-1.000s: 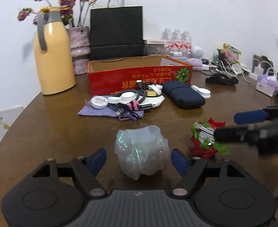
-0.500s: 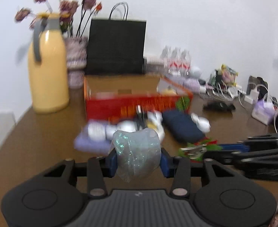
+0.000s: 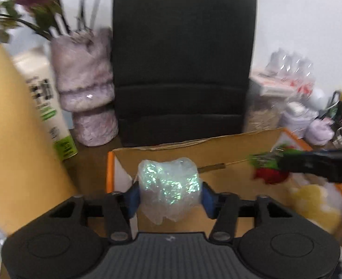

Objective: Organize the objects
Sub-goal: 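Drop the sparkly bag into the box with the left tool while the right drops the flower, then move both tools back over the table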

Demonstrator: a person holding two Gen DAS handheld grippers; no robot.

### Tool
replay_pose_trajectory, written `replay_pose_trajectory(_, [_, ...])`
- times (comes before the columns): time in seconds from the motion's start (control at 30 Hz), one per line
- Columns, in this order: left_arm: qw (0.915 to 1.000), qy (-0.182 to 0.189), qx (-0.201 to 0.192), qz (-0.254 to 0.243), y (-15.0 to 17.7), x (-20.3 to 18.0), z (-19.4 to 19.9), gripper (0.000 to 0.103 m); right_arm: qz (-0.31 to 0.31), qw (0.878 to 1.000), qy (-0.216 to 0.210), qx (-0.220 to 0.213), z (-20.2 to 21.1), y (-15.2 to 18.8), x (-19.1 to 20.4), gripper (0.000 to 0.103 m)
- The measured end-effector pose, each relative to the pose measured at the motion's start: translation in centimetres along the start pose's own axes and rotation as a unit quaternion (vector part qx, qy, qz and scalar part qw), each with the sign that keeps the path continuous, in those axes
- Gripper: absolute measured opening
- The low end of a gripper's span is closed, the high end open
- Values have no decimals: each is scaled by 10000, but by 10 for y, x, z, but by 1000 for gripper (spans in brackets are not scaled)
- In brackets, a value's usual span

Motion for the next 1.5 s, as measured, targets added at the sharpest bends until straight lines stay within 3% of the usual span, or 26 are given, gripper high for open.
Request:
replay_pose_trajectory(0.03, [9998,-163,2,-87,-2,2,-13,68,-96,9999,-39,116,-23,-5,-3,21])
replay_pose_trajectory(0.1, [9987,-431,248,-125,-2,6,-31,69,-600,9976,-248,235,-62,-7,-11,26])
replay_pose_trajectory(0.17, [9989,-309,354,-36,-4,10,-34,71,-723,9955,-527,309,-94,-7,-13,38])
replay_pose_trajectory(0.2, [9993,-235,288,21,-4,12,-32,74,-675,9961,-479,310,-103,-5,-14,51])
replay_pose_trajectory(0.3, [9994,-103,340,34,-3,16,-33,76,-1027,9910,-659,544,-116,4,-18,56])
replay_pose_trajectory(0.37, [9994,-78,317,129,-6,16,-32,76,-1165,9896,-692,479,-110,8,-18,61])
replay_pose_trajectory(0.43, [9995,-85,306,3,-4,10,-25,76,-1061,9922,-561,337,-101,6,-16,73])
replay_pose_trajectory(0.6, [9992,-313,21,-241,-16,2,15,76,-902,9954,-320,71,-61,-16,-17,81])
replay_pose_trajectory(0.7, [9993,-290,-180,-150,-25,0,64,79,-572,9983,-92,-98,-16,-30,-8,92])
replay_pose_trajectory(0.83, [9962,-238,-839,-11,-2,6,148,94,-47,9997,168,-159,54,-23,9,103])
replay_pose_trajectory(0.9, [9918,-330,-1230,85,33,13,191,95,20,9993,132,-354,98,-1,16,103])
replay_pose_trajectory(0.97, [9909,-204,-1309,254,79,16,229,97,-50,9980,77,-627,149,35,25,103])
replay_pose_trajectory(1.03, [9917,128,-1212,412,128,15,262,97,32,9963,11,-854,195,80,42,103])
replay_pose_trajectory(1.1, [9929,424,-1028,418,181,11,294,97,328,9946,215,-956,235,128,64,103])
replay_pose_trajectory(1.23, [9966,405,-620,369,257,18,335,98,1039,9894,767,-672,295,218,100,103])
replay_pose_trajectory(1.37, [9984,57,-467,314,291,34,361,98,995,9898,1015,-60,328,278,111,103])
replay_pose_trajectory(1.5, [9969,-149,-600,483,288,45,366,98,750,9918,1030,120,342,298,115,103])
Point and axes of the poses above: each gripper's, at about its wrist camera, not at the fingertips, and z roughly against the way its jaws point, x to its left, y to its underside, the point moved 5 cm from there along -z, roughly the way its jaws point, and after that the axes turned 13 degrees about z, right-handed, at the moved point
